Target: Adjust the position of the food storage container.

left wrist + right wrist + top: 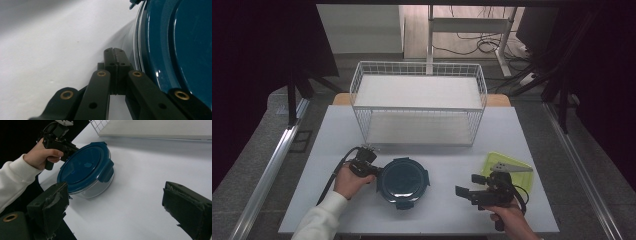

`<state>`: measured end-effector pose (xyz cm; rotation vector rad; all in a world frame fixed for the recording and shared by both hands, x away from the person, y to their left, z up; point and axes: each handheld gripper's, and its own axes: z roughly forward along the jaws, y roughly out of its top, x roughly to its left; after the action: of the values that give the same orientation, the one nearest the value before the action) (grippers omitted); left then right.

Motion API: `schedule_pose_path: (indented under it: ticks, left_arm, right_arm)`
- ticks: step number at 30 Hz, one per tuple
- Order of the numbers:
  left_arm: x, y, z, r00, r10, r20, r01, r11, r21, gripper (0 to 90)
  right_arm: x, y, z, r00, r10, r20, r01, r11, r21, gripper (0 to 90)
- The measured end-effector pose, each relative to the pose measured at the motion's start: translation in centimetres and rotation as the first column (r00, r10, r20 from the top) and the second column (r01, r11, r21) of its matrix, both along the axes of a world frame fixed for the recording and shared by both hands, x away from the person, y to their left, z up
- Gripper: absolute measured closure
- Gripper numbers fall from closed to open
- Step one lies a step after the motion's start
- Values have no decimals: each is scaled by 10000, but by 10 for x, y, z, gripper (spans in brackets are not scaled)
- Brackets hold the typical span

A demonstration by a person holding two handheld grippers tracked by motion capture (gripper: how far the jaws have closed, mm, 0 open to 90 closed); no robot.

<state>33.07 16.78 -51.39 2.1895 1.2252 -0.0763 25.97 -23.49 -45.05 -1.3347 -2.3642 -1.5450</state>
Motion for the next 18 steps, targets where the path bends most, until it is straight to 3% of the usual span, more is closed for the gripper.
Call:
schedule_pose_path:
  ticks: [18]
  left_arm:
    - [3, -36, 0, 9972, -744, 95, 747, 9967, -309, 900]
  right_arm:
    - [0, 3, -4, 10000, 87, -20, -88, 9997, -224, 71]
